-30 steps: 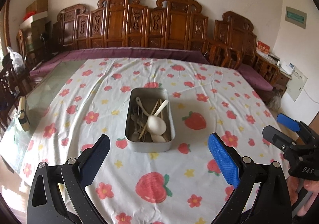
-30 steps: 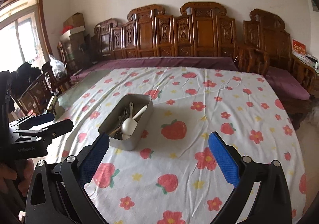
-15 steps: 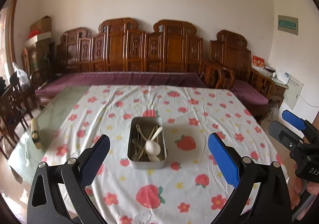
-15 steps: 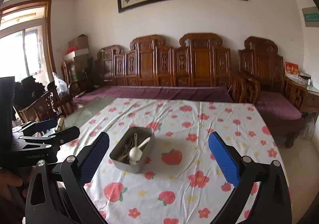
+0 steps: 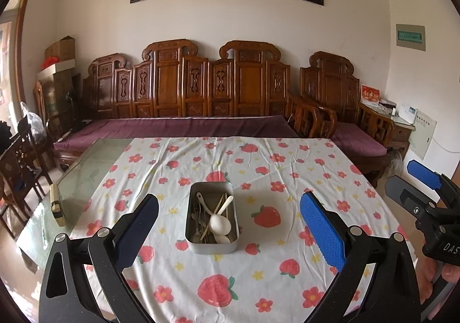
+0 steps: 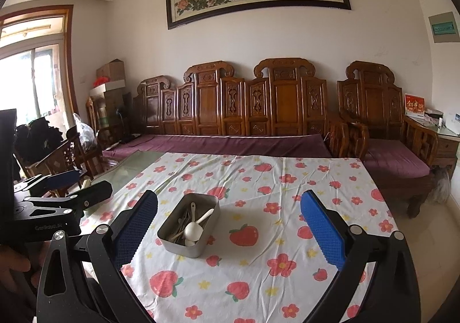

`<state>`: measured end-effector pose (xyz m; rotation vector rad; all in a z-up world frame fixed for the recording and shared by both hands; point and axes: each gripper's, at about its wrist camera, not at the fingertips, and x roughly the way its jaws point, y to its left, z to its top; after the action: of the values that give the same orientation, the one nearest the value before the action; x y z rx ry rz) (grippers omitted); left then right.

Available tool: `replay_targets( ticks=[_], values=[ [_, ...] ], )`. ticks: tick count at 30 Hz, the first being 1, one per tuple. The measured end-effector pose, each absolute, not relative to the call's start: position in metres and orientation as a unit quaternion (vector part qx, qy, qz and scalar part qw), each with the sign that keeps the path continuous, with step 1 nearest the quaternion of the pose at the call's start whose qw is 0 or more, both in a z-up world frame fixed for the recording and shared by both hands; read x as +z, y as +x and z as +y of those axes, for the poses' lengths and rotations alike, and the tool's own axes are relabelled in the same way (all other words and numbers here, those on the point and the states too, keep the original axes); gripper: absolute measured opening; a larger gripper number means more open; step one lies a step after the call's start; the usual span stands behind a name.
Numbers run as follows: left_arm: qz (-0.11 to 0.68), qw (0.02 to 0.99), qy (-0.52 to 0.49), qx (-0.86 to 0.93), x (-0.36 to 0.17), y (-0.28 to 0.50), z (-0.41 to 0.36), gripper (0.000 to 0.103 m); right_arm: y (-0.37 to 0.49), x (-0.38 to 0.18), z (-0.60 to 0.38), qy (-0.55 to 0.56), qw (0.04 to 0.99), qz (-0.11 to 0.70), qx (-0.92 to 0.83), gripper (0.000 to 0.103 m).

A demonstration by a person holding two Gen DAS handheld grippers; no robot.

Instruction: Organize utensils

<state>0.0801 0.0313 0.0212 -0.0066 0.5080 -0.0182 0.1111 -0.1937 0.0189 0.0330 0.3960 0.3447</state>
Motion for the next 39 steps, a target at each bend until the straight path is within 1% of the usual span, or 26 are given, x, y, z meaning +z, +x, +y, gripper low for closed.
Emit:
replay_targets(
  ticks=[39],
  values=[
    [0.241,0.970,-0.004,-0.006,0.0292,0.0723,0.0263,0.095,0.1102,0.0140,-0.1930,0.022,0.966,0.198,0.162,0.100]
  ],
)
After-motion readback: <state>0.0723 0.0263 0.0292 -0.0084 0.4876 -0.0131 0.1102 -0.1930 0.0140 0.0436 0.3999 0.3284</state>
